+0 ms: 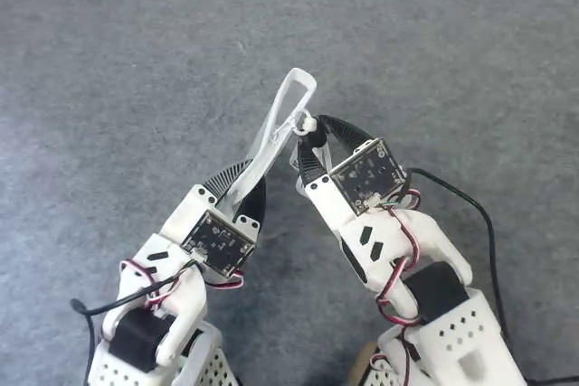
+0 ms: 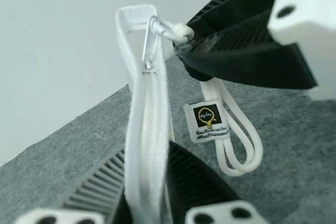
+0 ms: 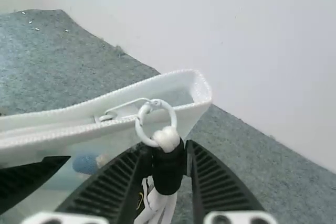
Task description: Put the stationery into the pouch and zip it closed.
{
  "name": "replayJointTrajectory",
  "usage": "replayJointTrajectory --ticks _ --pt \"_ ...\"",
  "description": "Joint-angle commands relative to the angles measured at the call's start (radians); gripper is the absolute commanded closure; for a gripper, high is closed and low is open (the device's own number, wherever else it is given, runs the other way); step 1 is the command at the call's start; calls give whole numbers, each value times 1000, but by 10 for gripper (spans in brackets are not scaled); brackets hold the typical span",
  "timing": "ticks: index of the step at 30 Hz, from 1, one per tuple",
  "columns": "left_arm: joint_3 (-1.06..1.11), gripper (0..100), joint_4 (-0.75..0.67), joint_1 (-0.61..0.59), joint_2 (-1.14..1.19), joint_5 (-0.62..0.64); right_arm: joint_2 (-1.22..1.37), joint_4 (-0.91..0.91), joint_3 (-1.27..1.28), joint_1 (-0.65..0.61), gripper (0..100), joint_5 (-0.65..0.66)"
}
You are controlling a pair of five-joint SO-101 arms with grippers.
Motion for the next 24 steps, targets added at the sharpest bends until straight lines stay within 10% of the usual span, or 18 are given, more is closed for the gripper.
replayJointTrajectory --ticks 1,24 --pt "4 991 15 -3 -8 -8 42 -56 -26 15 916 -8" --pt "19 991 15 -8 -8 -11 269 -165 -173 248 991 -41"
